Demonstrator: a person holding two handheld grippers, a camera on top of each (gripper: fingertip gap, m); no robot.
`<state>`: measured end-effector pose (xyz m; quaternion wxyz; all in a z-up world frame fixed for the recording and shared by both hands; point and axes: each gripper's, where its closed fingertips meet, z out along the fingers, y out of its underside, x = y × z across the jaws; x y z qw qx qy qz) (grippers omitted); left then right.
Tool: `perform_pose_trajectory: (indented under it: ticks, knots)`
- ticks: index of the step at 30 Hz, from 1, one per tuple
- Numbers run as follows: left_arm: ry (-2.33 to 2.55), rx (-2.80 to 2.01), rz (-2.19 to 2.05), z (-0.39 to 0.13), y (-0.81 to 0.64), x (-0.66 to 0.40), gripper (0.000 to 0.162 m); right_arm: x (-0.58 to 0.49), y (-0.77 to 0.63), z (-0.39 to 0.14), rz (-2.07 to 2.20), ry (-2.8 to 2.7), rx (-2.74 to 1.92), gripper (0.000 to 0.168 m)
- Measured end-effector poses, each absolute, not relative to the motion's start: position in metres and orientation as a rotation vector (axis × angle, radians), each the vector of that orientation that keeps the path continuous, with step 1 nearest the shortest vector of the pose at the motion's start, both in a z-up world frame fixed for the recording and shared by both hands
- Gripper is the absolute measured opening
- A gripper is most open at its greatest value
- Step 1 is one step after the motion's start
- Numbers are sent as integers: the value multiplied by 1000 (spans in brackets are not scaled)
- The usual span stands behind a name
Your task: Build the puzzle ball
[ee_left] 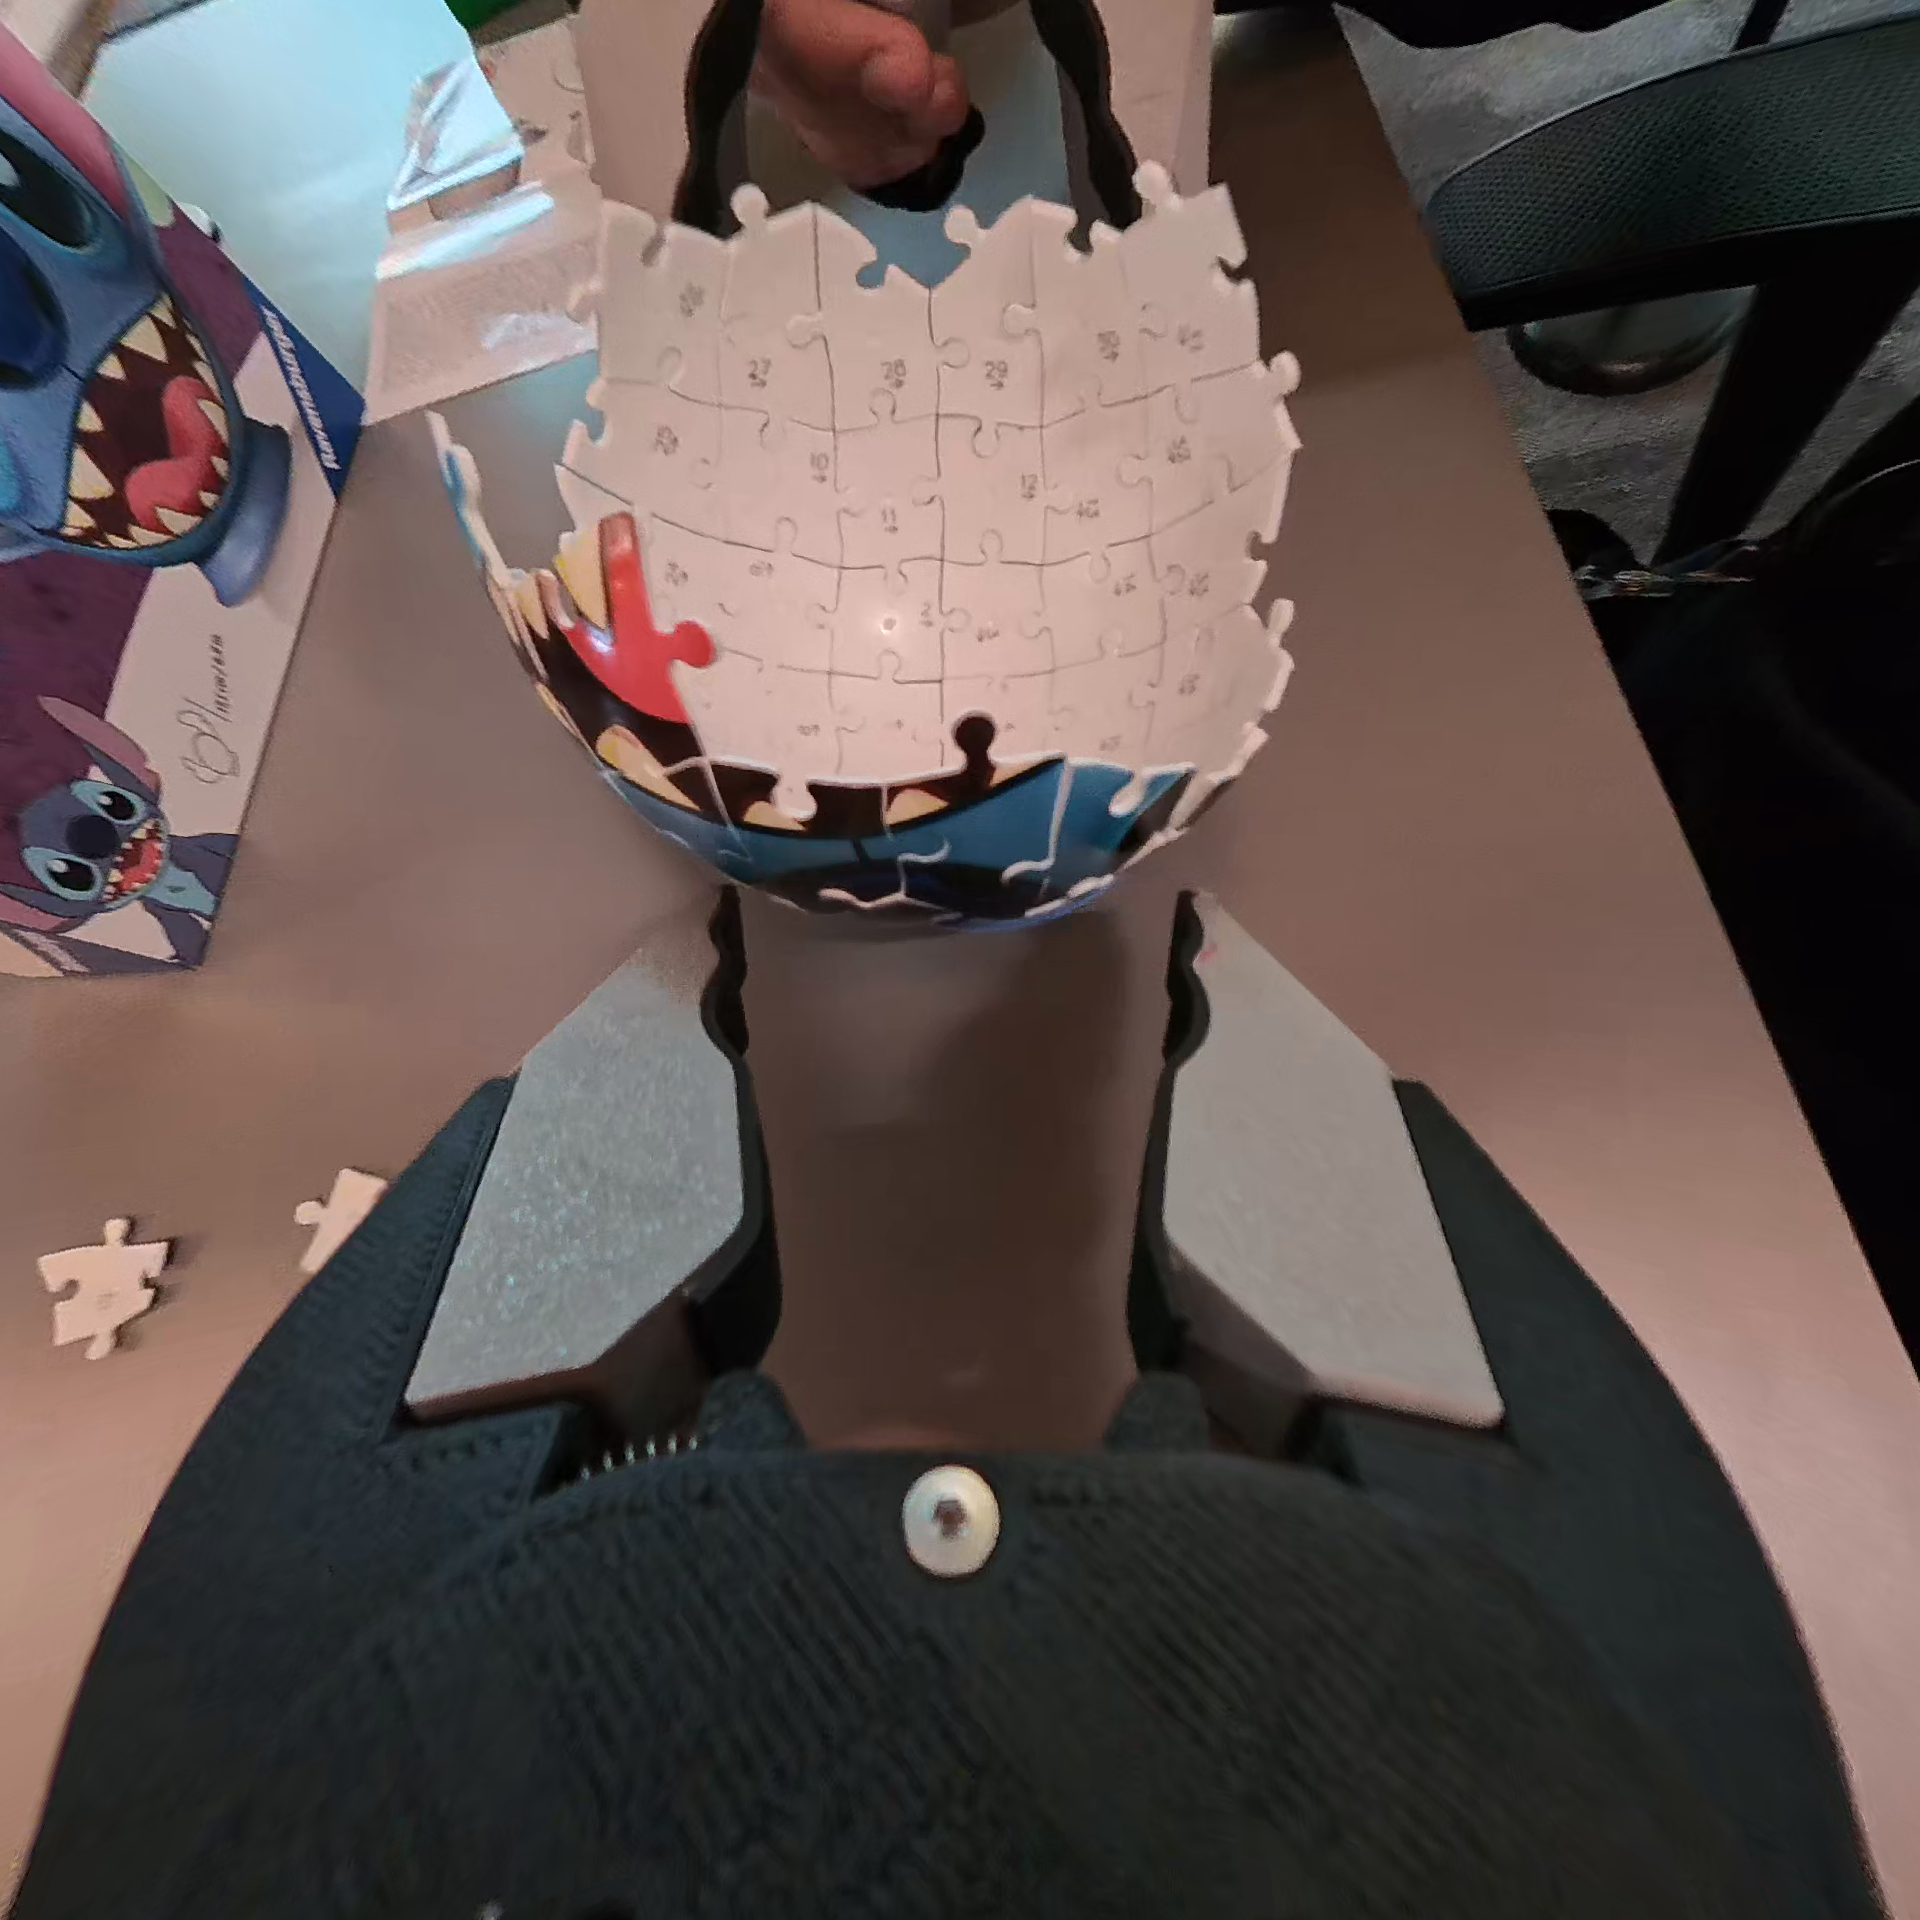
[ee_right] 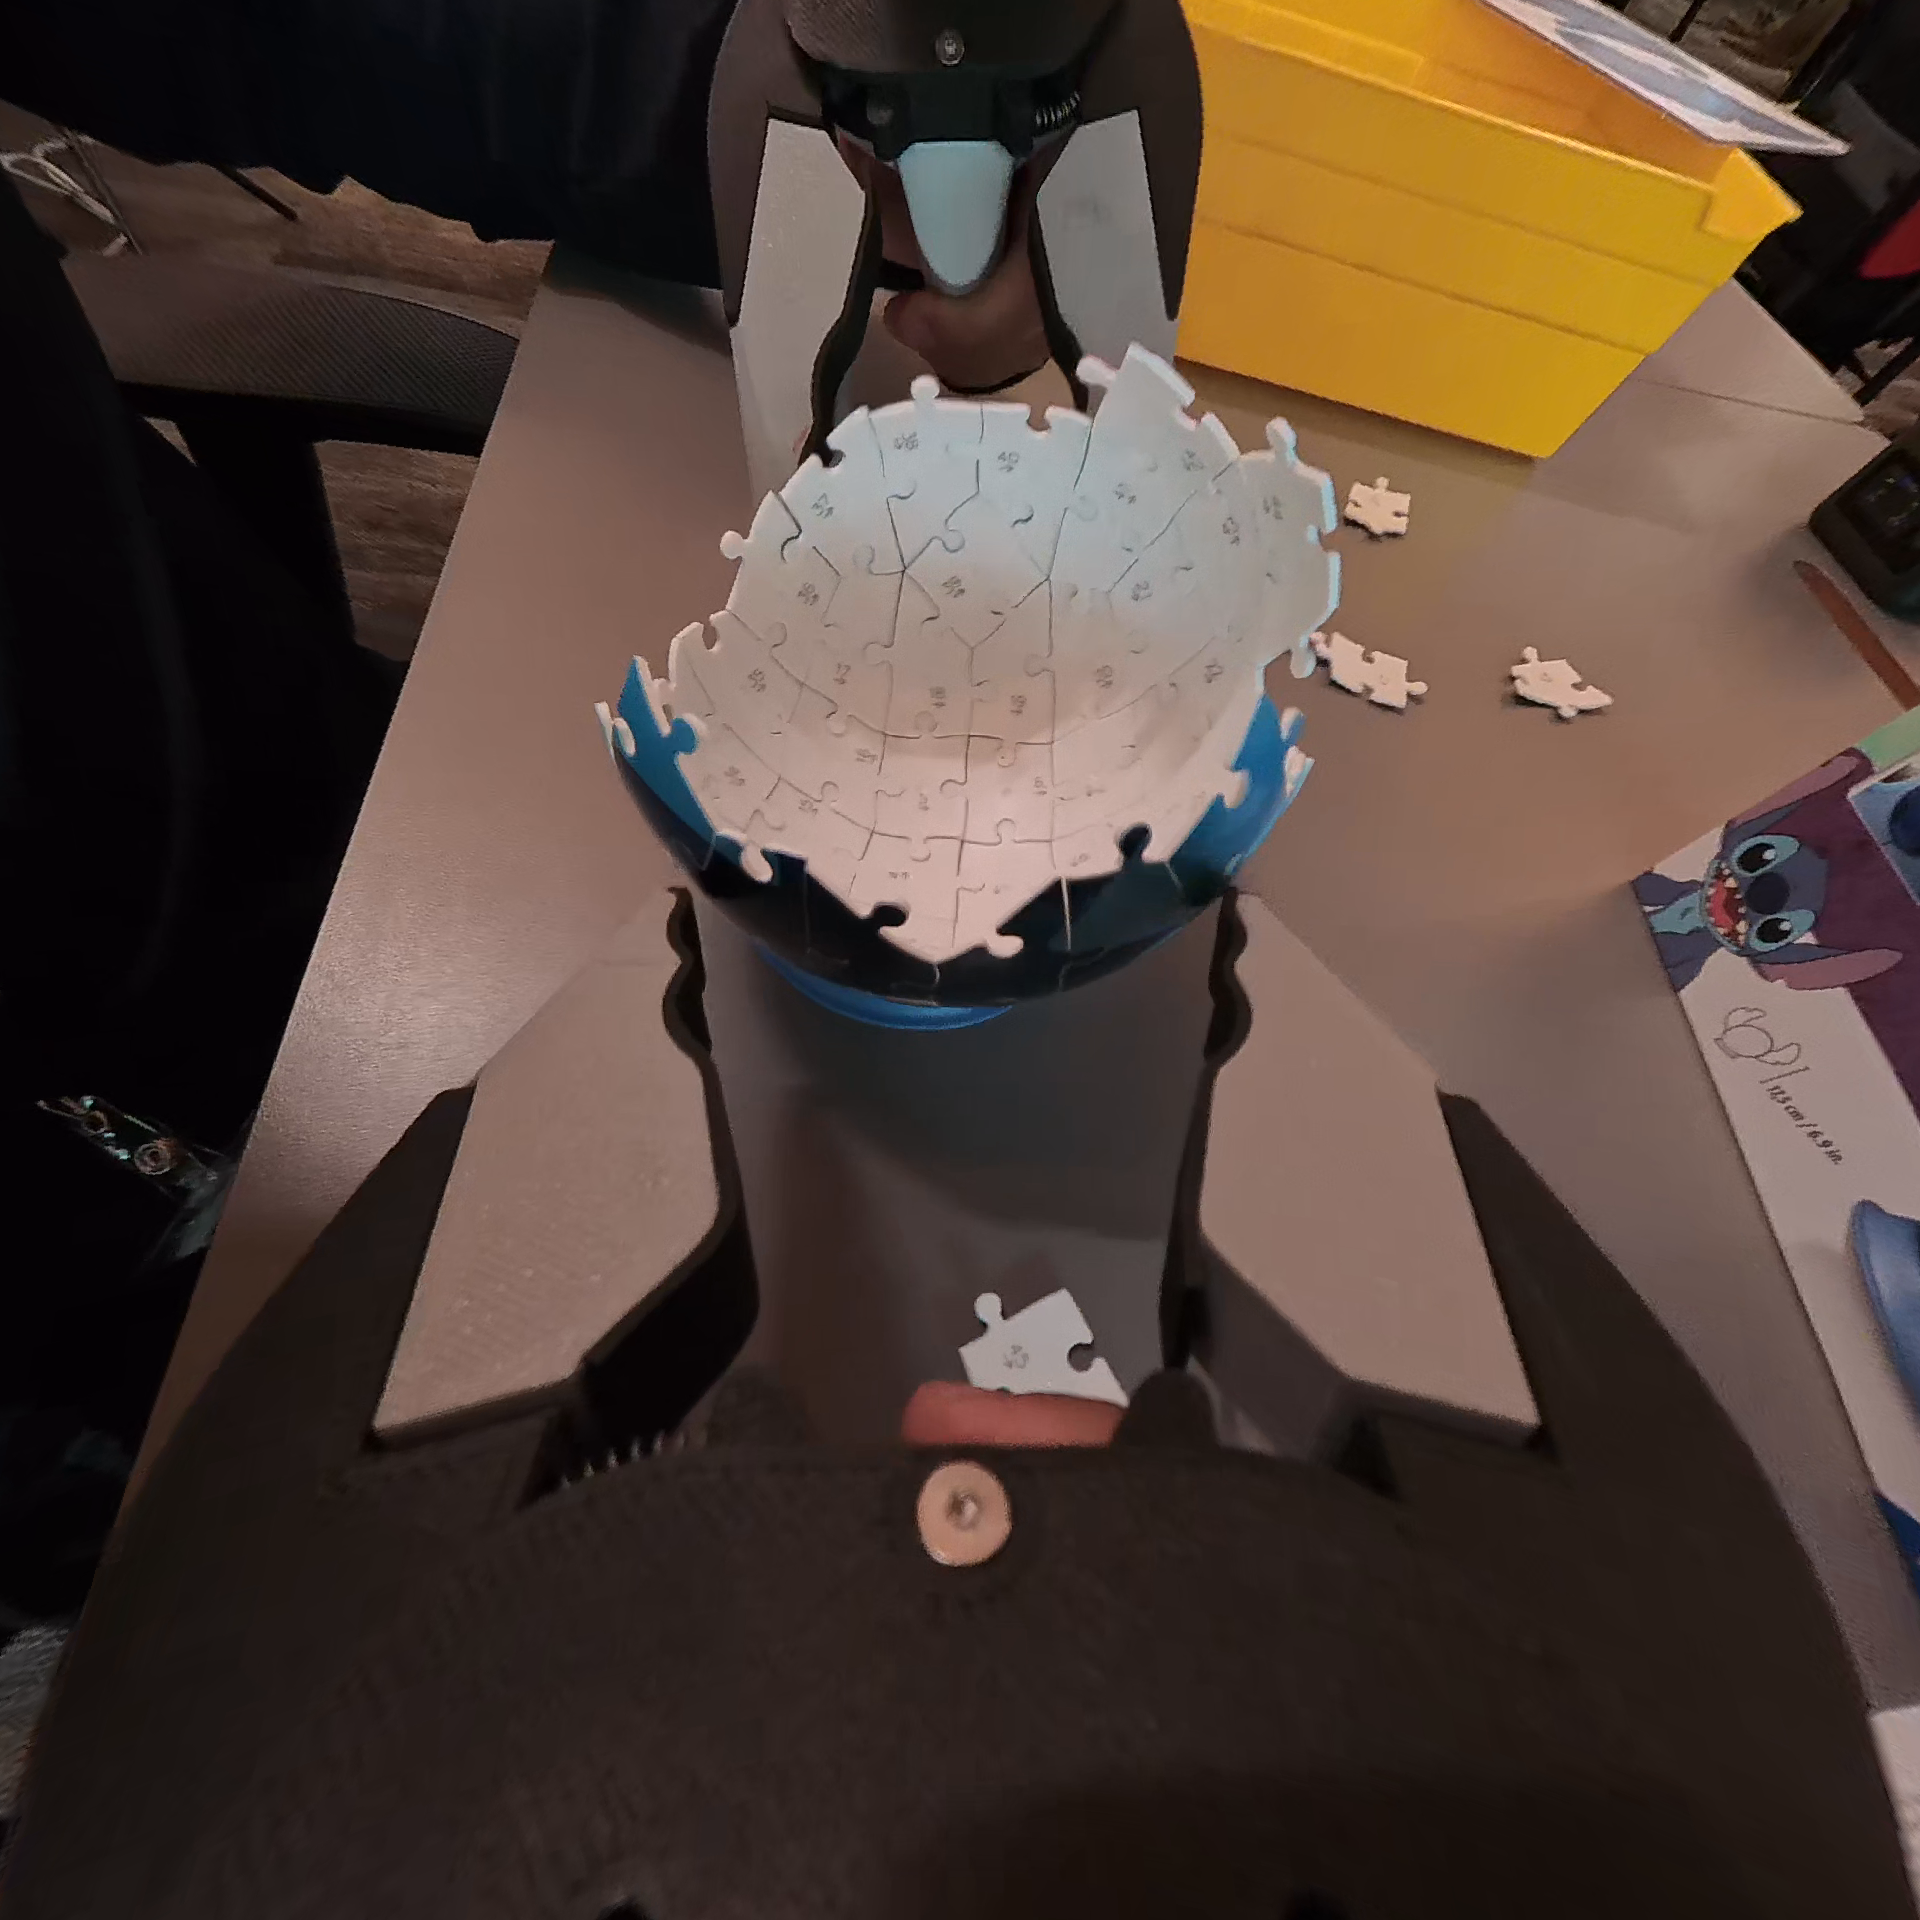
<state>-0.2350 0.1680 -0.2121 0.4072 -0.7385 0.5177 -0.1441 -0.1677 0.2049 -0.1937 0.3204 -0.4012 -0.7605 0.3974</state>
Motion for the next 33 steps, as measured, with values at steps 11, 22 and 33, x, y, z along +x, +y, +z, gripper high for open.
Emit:
perform_pose_trajectory:
  ticks: [11, 22, 33]
  knots:
    - [1283, -1924, -541, -213, 169, -229, 89, -171, 204, -203, 1206, -1999, -1172, 99]
    - [1302, -1936, -591, -213, 174, -226, 93, -172, 202, -208, 1235, -2014, -1189, 99]
    - [1342, -1885, -479, -209, 178, -226, 94, -173, 204, -210, 1109, -2041, -1135, 100]
